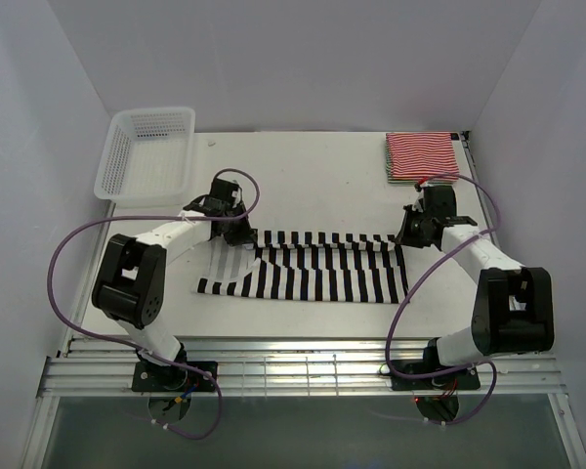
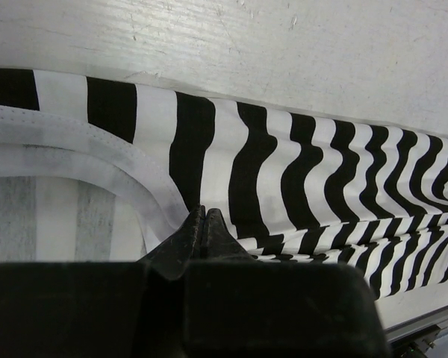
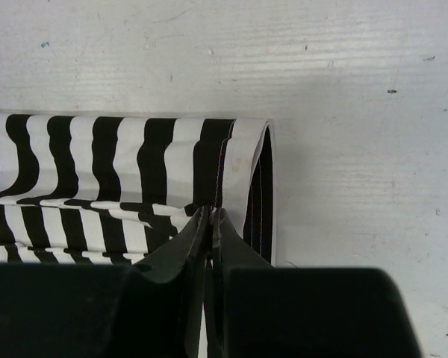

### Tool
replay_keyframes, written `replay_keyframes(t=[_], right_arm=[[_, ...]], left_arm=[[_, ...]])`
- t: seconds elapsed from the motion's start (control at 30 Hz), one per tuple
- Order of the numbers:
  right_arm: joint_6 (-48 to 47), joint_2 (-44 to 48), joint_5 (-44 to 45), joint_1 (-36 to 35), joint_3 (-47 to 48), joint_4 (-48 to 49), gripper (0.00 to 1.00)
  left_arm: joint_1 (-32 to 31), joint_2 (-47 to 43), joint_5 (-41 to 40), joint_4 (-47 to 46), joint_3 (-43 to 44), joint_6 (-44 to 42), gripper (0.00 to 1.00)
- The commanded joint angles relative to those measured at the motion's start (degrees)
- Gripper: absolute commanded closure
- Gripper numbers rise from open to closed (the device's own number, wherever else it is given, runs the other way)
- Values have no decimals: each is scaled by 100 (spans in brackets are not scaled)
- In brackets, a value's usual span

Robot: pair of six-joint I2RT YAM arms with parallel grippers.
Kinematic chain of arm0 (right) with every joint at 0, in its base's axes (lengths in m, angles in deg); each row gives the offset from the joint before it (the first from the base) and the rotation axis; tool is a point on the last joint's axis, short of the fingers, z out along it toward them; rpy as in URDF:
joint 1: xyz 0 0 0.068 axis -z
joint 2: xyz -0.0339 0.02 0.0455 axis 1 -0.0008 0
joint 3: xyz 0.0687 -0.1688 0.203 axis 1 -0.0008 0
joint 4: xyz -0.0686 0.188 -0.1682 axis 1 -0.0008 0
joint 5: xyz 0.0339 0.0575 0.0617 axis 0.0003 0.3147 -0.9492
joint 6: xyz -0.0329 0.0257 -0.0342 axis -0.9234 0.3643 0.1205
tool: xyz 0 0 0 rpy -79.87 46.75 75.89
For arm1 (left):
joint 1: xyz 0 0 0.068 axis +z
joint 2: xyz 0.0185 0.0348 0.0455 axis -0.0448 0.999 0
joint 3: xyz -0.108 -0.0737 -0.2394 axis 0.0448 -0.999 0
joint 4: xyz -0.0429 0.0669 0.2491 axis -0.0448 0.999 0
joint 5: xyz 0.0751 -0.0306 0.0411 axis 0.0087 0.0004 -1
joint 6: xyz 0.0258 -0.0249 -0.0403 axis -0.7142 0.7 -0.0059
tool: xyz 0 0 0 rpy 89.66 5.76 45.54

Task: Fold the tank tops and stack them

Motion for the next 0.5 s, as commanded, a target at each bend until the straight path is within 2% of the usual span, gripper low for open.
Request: replay_keyframes(t=[0.0,0.37,0.47], right_arm=[[-16,258,64,-14,-161,-14,92],[-16,214,55,-14,-496,12,90],[19,249,-6,-23,-601,-31,78]], left_arm=[[-16,-387,67,-148,-151,95,100],[-25,-229,260,-86,-398,165,100],[-25,-132,269,107,-319,183,100]])
